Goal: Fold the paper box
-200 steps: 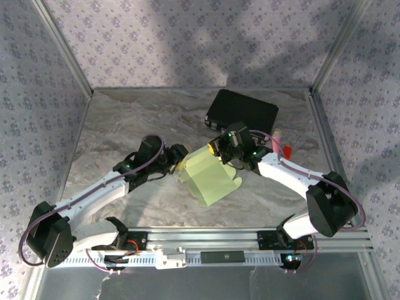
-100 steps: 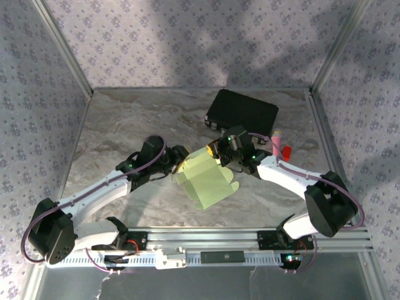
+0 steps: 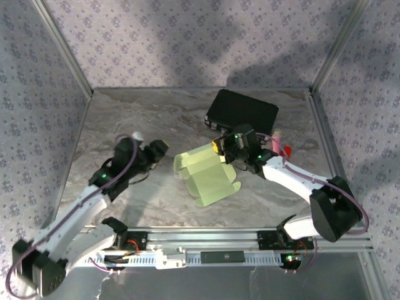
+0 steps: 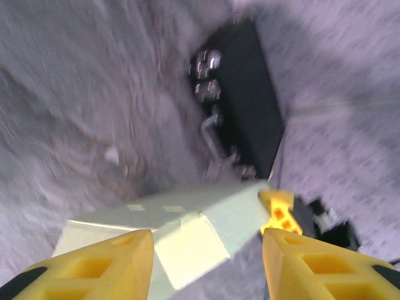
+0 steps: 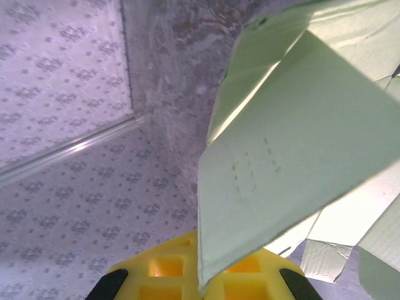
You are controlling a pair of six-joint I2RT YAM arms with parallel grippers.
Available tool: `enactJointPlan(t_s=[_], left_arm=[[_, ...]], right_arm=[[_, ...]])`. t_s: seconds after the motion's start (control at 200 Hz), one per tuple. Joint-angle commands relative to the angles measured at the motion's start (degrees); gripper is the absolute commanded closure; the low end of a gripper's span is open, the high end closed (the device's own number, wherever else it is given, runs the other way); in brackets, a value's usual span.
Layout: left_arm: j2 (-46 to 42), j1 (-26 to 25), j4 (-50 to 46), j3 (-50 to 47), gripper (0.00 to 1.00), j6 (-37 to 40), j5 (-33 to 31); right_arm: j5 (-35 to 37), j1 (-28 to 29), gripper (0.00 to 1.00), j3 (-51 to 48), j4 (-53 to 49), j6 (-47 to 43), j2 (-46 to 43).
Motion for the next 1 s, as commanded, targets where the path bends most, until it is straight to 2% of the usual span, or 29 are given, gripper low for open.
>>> enactJointPlan(t_s=[0.0,0.065,0.15,0.22,0.27,0.34,0.435,0.55,0.755,0.994], left_arm=[[1.65,7.37,6.34,-9.59,0.62,0.73,7.47],[5.56,9.74,12.4,-11.74,0.76,1.83,12.12],[11.07,9.84,17.79,-12.63,0.92,4.5,14.89],[15.39,9.91,22.52,-13.92,0.97,4.51,17.02],[18.02,9.76,29.61,-16.25,0.96,2.92,18.42],[21.73,9.37,39.38,-18.48,0.89,0.77,19.82],[27.57,7.11,49.6,-17.88,0.85,-0.71,22.29],[34.37,3.82,57.96,-16.69,0.84,-1.3,23.57],[46.3,2.53,80.95,-18.11,0.84,-7.29,24.59],[50.86,-0.34,90.66,-17.99,0.8,-9.78,21.78]], right_arm=[[-1.04,-1.1,1.0,-0.14,-2.78,2.13,-3.57],[-1.12,-1.87,1.0,-1.22,-2.35,4.31,-5.0],[-1.39,-3.02,1.0,-2.81,-0.43,7.58,-6.48],[-1.1,-3.71,1.0,-3.41,0.34,9.32,-7.51],[-1.15,-4.32,1.0,-3.36,-0.2,9.93,-7.9],[-1.18,-4.96,1.0,-3.26,-0.5,10.5,-8.4],[-1.7,-5.75,1.0,-3.55,0.37,11.93,-8.5],[-2.01,-7.13,1.0,-3.73,0.9,13.42,-8.38],[-3.89,-8.6,1.0,-3.86,4.21,16.37,-6.12],[-4.3,-9.58,1.0,-4.39,4.21,16.37,-6.76]])
